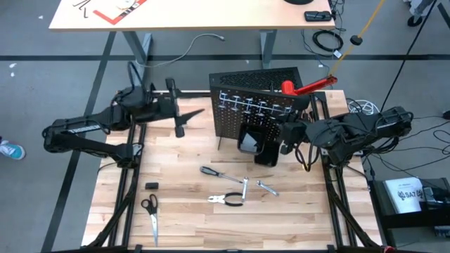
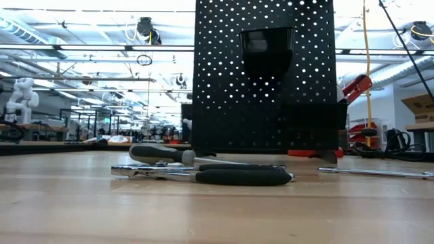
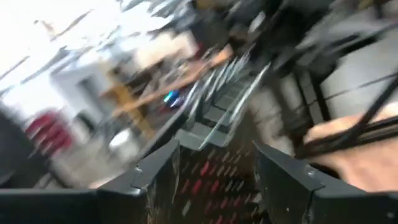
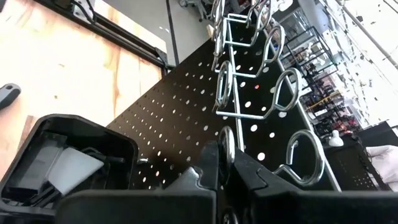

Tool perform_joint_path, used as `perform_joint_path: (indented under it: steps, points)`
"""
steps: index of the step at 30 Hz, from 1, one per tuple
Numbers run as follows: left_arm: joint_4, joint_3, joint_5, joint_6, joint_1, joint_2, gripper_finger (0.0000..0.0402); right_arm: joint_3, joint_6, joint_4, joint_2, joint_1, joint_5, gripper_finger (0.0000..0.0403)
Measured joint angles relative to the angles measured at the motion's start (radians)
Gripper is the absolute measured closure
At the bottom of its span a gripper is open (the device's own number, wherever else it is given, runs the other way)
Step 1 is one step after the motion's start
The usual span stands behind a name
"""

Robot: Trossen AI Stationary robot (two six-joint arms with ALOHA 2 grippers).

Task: Hang tools onto peg board
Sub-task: Adjust the pegboard

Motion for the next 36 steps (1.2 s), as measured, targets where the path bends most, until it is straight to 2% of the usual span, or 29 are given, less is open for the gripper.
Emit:
perform_joint_path:
  steps: [3, 9, 11, 15, 18, 23, 25, 27, 31, 33, 36]
  points:
    - [-0.065, 0.0, -0.104, -0.026, 0.028, 0.01, 0.0194, 0.0, -0.003, -0.002, 0.0, 0.0, -0.001, 0.0402]
    - [-0.086, 0.0, -0.11, -0.152, 0.143, 0.119, 0.0194, 0.0, -0.017, -0.002, 0.0, 0.0, -0.005, 0.0402]
    - [-0.069, 0.0, -0.052, -0.186, 0.188, 0.156, 0.0191, 0.0, -0.017, -0.003, 0.0, 0.0, -0.004, 0.0402]
    - [0.045, 0.0, 0.196, -0.22, 0.252, 0.22, 0.0167, 0.0, -0.018, -0.003, 0.0, 0.0, -0.004, 0.0402]
    - [0.11, 0.002, 0.242, -0.241, 0.279, 0.254, 0.0145, 0.0, -0.018, -0.003, 0.0, 0.0, -0.005, 0.0402]
    - [0.133, 0.002, 0.466, -0.243, 0.311, 0.316, 0.0132, 0.0, -0.02, -0.004, 0.0, 0.0, -0.011, 0.0402]
    - [0.146, 0.002, 0.48, -0.243, 0.306, 0.332, 0.0146, 0.0, -0.027, -0.003, 0.0, 0.0, -0.021, 0.0402]
    - [0.145, 0.002, 0.48, -0.243, 0.302, 0.345, 0.0176, 0.0, -0.027, 0.001, 0.0, 0.0, -0.035, 0.0402]
    - [0.138, 0.002, 0.491, -0.249, 0.299, 0.355, 0.0283, 0.0, -0.029, 0.002, 0.0, 0.0, -0.042, 0.0402]
    - [0.123, 0.002, 0.572, -0.266, 0.299, 0.354, 0.0343, 0.0, -0.032, -0.006, -0.002, 0.001, -0.05, 0.0402]
    - [0.134, 0.003, 0.587, -0.244, 0.299, 0.356, 0.0355, 0.0, -0.036, 0.011, -0.002, -0.001, -0.059, 0.0402]
